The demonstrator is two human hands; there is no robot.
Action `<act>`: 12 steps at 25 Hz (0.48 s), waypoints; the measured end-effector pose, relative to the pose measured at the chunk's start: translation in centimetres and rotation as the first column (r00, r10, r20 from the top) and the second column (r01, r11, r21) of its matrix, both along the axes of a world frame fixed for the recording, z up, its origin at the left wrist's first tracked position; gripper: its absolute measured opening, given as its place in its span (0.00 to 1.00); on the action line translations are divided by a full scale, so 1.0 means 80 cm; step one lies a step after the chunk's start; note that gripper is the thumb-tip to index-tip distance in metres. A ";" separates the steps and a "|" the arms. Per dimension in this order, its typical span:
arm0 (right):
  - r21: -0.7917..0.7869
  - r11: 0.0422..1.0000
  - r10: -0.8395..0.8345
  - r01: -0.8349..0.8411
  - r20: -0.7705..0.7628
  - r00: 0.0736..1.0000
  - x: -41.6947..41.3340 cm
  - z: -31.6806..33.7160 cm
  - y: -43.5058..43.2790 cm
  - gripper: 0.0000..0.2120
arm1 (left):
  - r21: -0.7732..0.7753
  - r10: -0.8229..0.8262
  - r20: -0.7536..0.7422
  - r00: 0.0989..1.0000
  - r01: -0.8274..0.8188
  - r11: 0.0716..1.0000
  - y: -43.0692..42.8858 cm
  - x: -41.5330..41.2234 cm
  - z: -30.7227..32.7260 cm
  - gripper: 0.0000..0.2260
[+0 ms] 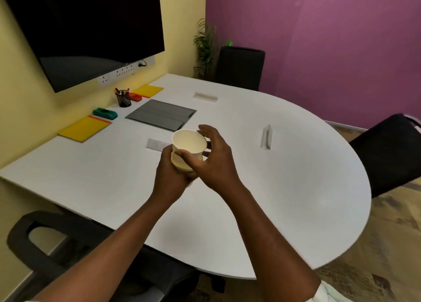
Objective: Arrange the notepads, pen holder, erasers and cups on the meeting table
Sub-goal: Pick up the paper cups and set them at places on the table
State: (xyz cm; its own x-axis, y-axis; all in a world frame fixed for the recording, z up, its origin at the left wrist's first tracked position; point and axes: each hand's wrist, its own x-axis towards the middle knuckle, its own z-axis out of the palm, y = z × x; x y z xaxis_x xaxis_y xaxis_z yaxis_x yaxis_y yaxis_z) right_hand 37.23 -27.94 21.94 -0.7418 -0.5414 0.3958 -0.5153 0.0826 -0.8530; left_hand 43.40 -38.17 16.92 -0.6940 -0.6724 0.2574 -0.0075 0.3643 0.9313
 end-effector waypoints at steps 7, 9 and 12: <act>-0.051 0.998 0.029 -0.025 0.080 0.996 -0.081 -0.022 -0.061 0.32 | -0.055 0.137 0.024 0.990 -0.135 0.989 -0.047 -0.056 -0.037 0.33; -0.114 0.993 0.000 0.013 0.111 0.994 -0.113 -0.029 -0.082 0.30 | -0.103 0.243 0.055 0.969 -0.236 0.966 -0.064 -0.065 -0.053 0.35; -0.121 0.991 -0.046 0.063 0.138 0.989 -0.176 -0.043 -0.119 0.28 | -0.067 0.347 0.094 0.933 -0.342 0.937 -0.085 -0.080 -0.071 0.35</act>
State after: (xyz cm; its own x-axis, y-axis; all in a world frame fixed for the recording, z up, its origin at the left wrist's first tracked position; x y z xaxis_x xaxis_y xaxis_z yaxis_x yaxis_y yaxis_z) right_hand 23.15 -37.42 18.49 -0.8198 -0.4513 0.3525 -0.3930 -0.0043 -0.9195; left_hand 37.00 -44.99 11.22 -0.4459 -0.8635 0.2356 -0.2350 0.3669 0.9001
